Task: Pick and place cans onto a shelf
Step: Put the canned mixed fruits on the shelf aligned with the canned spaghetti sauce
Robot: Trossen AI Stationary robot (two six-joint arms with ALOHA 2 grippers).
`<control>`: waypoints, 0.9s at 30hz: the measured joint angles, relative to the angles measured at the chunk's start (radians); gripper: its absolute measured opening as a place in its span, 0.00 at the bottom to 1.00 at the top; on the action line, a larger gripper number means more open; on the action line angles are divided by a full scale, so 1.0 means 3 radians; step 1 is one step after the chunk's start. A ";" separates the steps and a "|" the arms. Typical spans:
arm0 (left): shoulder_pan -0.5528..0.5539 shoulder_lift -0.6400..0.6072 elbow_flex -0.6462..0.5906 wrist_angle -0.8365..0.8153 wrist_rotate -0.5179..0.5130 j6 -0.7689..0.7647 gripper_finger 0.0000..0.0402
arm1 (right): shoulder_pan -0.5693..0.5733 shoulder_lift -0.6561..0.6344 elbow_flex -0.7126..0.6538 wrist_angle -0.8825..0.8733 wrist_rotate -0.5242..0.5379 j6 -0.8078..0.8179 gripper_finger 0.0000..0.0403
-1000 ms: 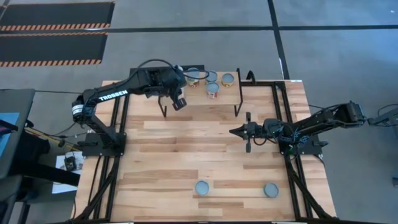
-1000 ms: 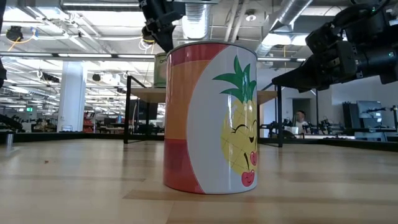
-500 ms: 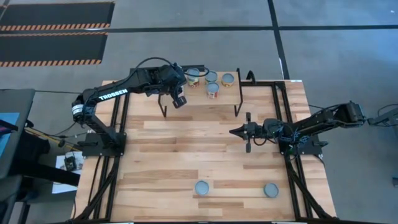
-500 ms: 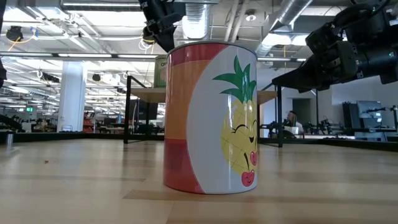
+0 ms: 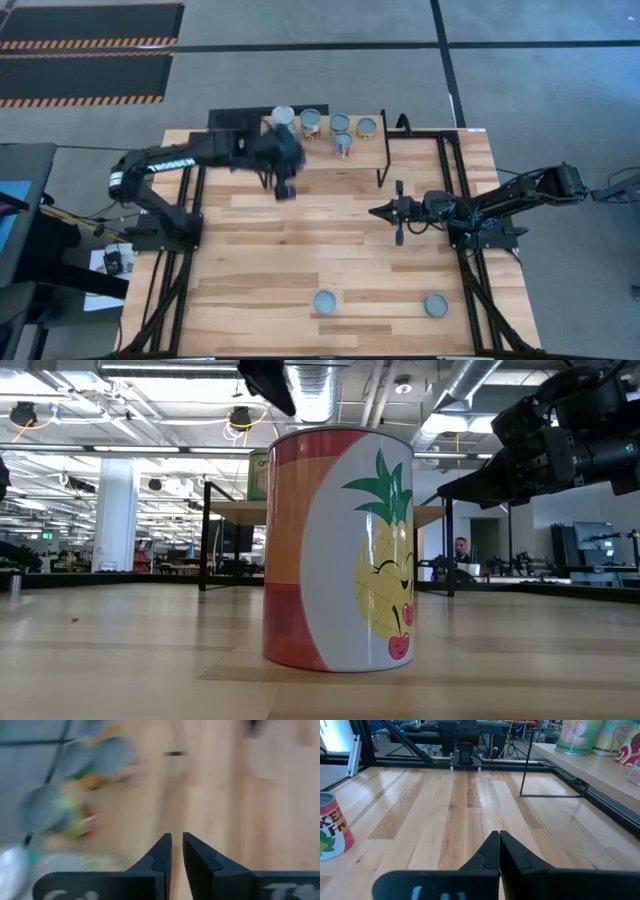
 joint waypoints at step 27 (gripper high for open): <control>-0.2297 0.0517 -0.1569 0.2475 0.0107 -0.0270 0.13 | 0.0000 0.0001 0.0002 -0.0119 0.0000 0.0030 0.04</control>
